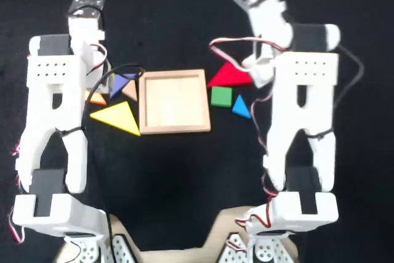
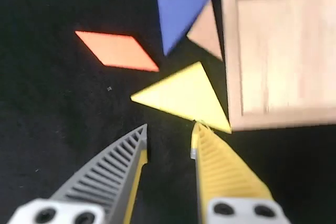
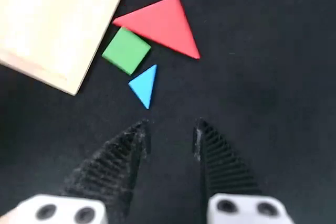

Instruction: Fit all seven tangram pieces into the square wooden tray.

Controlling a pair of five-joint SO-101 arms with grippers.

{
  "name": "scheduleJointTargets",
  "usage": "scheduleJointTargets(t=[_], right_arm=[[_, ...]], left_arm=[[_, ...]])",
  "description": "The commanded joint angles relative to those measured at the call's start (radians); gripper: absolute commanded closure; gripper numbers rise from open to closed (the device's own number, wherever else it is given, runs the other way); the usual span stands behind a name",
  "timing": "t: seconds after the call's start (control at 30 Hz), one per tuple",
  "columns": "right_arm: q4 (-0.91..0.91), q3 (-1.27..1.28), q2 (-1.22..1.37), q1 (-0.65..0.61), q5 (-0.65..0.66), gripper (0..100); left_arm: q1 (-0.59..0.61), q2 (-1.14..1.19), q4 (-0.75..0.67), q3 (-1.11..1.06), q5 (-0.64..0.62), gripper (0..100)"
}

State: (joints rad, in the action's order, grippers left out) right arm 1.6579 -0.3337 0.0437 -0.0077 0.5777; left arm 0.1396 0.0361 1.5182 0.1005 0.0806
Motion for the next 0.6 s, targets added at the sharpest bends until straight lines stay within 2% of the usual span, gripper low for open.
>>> scheduleJointTargets(t=[0.0, 0.3, 0.43, 0.57], right_arm=[[-0.112, 0.093, -0.01, -0.021, 0.077, 85.4], [-0.393, 0.329, -0.002, -0.023, 0.267, 85.4], [-0.419, 0.407, -0.001, -0.064, 0.344, 84.8], [-0.453, 0.47, 0.027, -0.101, 0.41, 73.3]], left_arm=[[0.031, -0.012, -0.133, -0.079, -0.094, 86], [0.013, -0.189, -0.588, -0.565, -0.172, 86], [0.031, -0.307, -0.721, -0.72, -0.173, 86], [0.071, -0.373, -0.856, -0.839, -0.256, 86]])
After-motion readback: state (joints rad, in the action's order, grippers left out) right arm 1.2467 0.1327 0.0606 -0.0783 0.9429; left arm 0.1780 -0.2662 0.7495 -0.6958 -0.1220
